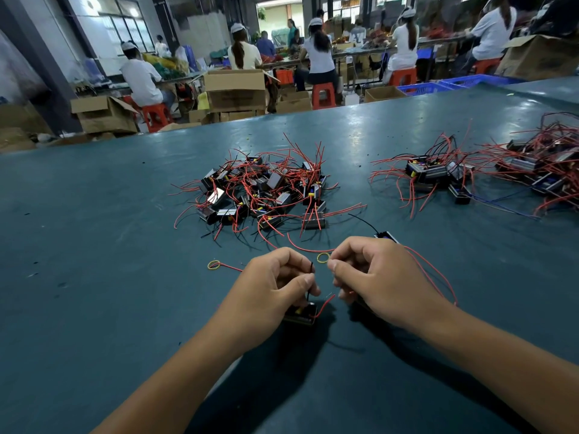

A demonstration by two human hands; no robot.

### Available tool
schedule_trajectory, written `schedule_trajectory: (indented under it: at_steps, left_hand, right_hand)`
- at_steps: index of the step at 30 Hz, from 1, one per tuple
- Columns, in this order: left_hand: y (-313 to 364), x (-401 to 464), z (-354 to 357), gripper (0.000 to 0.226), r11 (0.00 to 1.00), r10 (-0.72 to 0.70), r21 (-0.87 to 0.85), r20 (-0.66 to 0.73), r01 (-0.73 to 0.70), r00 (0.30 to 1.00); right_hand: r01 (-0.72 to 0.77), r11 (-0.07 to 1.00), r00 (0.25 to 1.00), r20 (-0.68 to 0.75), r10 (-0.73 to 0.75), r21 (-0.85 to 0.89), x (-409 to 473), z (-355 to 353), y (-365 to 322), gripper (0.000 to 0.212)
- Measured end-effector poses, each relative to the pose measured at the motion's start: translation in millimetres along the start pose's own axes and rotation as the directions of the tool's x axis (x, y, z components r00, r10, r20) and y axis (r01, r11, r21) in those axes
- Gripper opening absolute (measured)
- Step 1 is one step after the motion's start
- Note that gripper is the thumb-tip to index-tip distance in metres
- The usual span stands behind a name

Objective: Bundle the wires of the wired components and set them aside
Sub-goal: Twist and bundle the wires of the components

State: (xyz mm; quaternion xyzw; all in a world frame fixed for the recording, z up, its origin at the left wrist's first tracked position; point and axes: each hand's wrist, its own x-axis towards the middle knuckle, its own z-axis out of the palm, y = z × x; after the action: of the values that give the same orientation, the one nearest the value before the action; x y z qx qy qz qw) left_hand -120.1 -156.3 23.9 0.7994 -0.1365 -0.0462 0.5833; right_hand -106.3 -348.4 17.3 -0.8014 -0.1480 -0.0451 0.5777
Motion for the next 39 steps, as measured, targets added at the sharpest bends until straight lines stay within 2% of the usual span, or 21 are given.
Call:
schedule_trajectory:
  at_steps: [13, 39]
  left_hand:
    - [0, 1, 9, 0.006, 0.997, 0.006, -0.075, -0.068, -0.011, 0.998]
    - [-8, 4, 13, 0.01, 0.997, 0.035, -0.07, -0.098, -0.042, 0.995]
  right_hand:
    - [0.05, 0.995, 0.999, 0.007, -0.051, 0.09, -2, 6, -1, 0.011]
    - [0.056, 0.988, 0.998, 0.002, -0.057, 0.146, 1, 7, 7, 0.01]
